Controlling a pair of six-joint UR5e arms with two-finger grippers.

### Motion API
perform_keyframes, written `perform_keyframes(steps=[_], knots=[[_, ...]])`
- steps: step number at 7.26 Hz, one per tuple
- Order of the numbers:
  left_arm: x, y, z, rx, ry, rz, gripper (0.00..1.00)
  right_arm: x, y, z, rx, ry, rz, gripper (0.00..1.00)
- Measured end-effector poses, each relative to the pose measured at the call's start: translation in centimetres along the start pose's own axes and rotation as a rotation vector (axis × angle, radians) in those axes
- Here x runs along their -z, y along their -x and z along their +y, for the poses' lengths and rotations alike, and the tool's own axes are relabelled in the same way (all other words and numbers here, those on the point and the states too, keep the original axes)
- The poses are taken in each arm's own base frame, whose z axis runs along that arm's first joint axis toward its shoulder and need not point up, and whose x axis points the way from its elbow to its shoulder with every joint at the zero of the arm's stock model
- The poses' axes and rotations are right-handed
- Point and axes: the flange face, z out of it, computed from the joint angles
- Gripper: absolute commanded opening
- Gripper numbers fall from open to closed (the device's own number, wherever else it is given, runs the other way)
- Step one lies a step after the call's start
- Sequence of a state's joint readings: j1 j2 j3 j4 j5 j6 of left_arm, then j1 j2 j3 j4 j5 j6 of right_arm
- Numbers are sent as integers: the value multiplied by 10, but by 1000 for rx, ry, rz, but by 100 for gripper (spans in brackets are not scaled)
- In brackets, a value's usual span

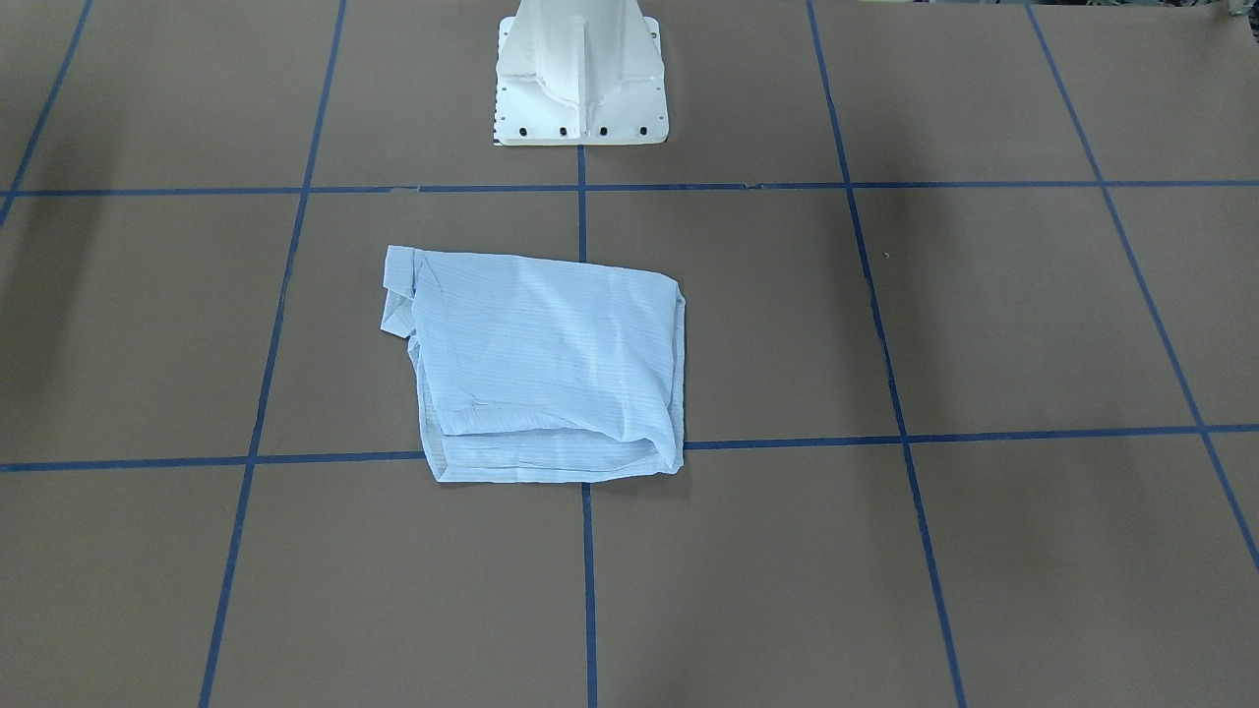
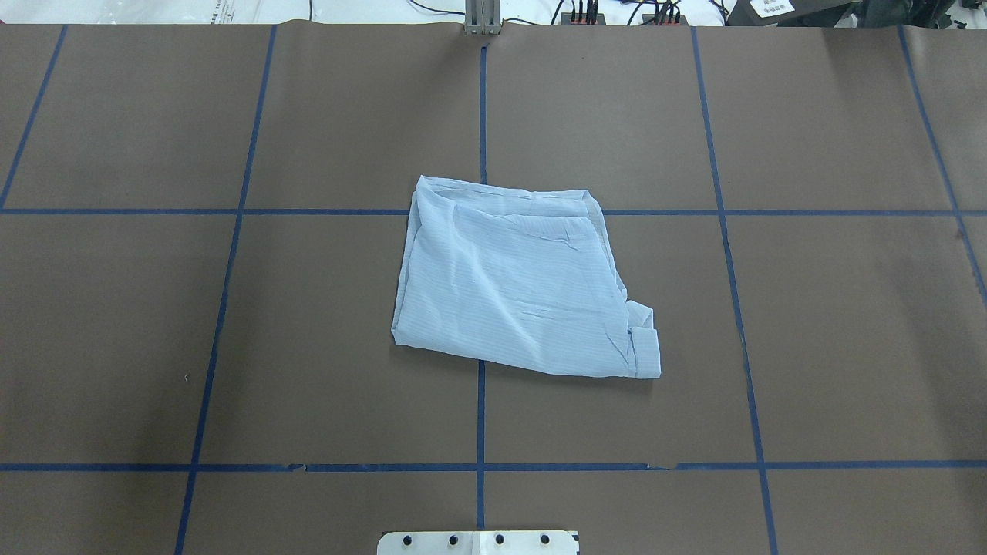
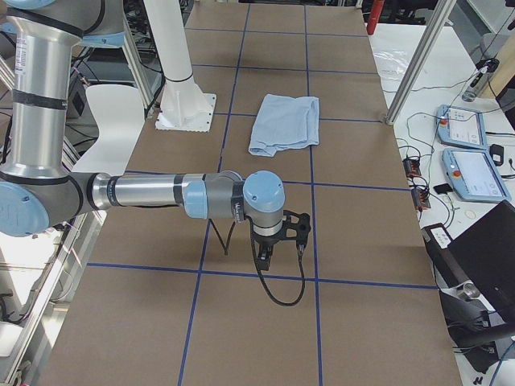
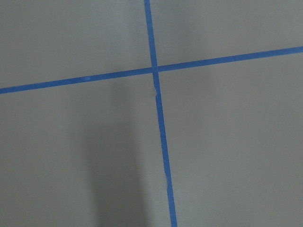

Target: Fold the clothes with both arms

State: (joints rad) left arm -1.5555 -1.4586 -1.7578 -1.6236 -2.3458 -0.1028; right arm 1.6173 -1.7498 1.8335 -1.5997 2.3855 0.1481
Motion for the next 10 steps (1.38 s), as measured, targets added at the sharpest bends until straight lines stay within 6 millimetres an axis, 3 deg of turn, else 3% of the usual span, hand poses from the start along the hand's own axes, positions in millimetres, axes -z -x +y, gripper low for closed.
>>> perform_keyframes(steps=[5, 10], knots=[[0, 0, 0, -1, 0, 1, 100, -13, 11, -1, 50, 27, 46, 100], [1, -1, 0, -2, -2, 1, 100, -18, 8, 0, 56, 32, 94, 100]])
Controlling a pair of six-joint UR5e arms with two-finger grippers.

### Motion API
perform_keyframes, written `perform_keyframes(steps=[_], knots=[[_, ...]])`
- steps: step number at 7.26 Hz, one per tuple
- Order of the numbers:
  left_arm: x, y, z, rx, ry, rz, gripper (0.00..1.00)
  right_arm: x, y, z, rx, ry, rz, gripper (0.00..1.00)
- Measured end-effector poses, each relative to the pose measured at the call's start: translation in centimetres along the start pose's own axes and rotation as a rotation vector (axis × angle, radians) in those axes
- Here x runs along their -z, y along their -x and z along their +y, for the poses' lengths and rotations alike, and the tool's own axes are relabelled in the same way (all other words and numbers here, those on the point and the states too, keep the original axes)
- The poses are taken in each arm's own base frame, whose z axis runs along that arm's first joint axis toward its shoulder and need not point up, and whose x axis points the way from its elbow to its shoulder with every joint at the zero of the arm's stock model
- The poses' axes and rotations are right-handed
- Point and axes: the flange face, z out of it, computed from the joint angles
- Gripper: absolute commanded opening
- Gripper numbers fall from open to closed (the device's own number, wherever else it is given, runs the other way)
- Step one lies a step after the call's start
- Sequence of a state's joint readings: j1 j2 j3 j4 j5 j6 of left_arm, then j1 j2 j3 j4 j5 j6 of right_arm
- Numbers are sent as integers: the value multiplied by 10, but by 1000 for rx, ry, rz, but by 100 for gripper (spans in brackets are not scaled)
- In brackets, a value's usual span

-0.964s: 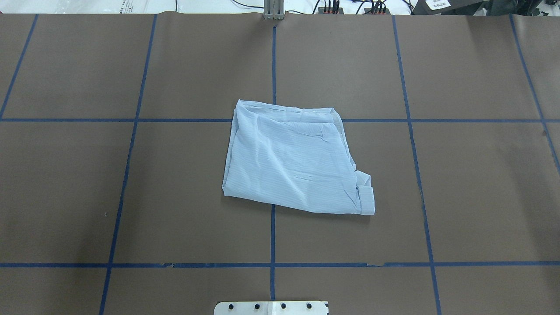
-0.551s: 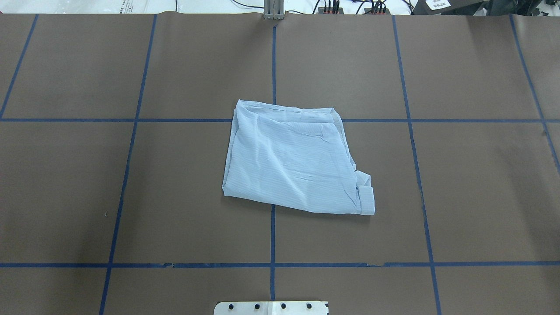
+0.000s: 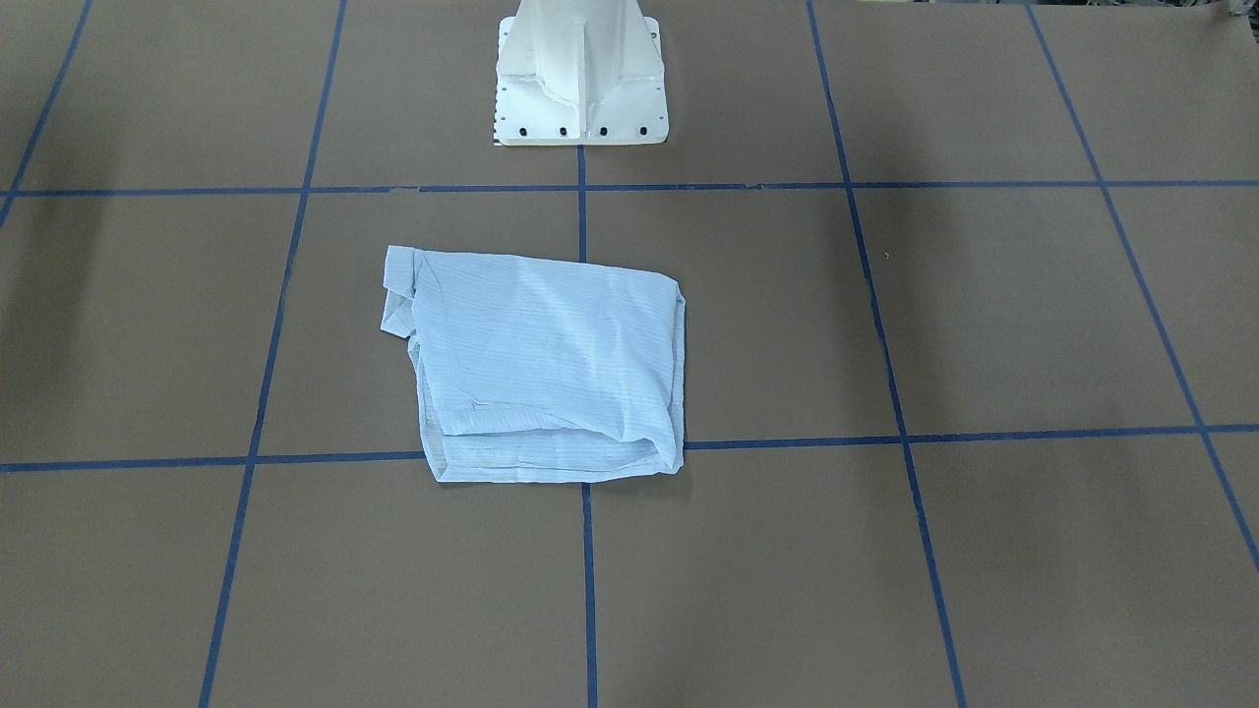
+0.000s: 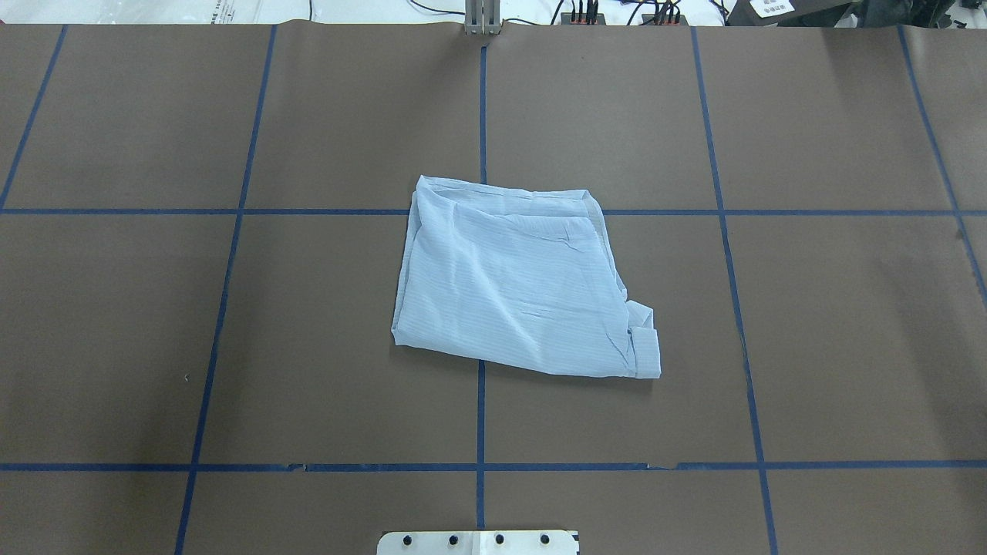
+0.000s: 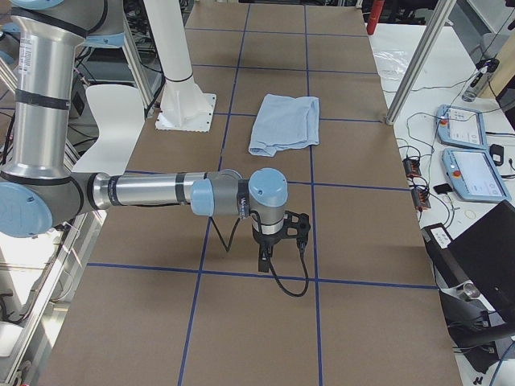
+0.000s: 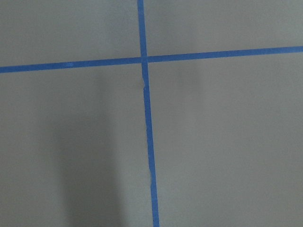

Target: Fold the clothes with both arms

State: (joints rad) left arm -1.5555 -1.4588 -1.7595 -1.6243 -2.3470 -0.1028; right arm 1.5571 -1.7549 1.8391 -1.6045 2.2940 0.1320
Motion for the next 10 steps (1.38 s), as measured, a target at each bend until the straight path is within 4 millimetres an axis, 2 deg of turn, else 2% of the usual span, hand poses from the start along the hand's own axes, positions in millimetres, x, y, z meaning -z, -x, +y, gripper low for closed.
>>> perform_keyframes(steps=[10], knots=[[0, 0, 0, -3, -3, 0, 100, -8, -6, 2, -19, 20, -13, 100]])
